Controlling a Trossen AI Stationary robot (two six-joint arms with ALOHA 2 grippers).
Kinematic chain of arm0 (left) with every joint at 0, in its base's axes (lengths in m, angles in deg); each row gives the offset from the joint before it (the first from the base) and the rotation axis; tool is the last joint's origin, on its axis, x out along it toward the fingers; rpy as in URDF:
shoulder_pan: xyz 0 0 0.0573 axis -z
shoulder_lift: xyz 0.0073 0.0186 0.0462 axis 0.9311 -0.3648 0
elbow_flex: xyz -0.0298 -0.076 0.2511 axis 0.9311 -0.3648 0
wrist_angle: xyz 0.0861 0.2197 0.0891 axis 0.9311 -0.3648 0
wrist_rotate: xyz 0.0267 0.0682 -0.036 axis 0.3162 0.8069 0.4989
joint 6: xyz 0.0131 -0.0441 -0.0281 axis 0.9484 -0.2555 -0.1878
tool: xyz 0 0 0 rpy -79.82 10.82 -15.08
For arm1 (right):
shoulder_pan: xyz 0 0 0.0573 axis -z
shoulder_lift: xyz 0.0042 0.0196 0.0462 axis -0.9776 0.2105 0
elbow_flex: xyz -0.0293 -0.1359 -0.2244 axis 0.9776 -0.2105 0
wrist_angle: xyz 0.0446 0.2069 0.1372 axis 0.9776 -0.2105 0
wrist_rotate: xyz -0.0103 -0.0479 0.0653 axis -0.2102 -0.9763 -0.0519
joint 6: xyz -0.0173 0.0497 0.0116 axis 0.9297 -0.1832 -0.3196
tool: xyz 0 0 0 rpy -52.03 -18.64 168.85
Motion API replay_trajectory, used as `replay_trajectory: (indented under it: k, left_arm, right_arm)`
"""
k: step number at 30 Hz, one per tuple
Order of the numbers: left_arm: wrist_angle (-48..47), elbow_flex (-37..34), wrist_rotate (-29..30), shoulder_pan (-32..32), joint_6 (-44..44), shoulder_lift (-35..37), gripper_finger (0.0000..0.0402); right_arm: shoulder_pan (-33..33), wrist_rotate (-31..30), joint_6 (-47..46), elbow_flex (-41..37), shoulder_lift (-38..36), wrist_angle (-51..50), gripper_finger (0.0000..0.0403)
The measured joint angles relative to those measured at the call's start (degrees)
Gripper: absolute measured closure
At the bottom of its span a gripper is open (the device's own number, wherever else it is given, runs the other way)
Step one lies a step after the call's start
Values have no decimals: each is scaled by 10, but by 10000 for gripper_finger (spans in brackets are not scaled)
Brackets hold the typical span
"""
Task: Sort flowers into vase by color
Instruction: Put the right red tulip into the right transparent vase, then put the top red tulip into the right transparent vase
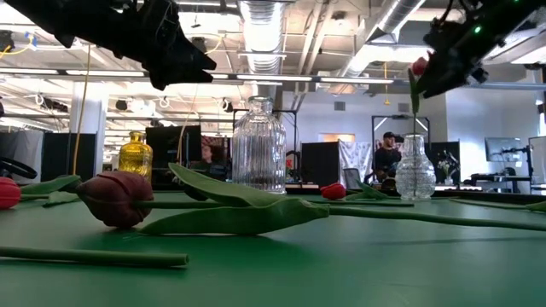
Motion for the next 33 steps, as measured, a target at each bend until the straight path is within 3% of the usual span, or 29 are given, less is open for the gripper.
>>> replay_trajectory:
  k: [9,15,21,26,33]
  left_arm:
    - [-3,0,0,0,5,0,186]
    - [-7,0,0,0,6,0,186]
    - [-20,0,0,0,7,0,186]
    - [-23,0,0,0,7,0,186]
    - [-23,0,-2,1,4,0,186]
  right_arm:
    - [0,103,118,57,0,-220,190]
    - [-1,162,169,57,5,-247,200]
    - [0,128,177,57,17,-249,208]
    - [8,89,243,57,47,-251,209]
    - [94,70,330,57,116,-273,208]
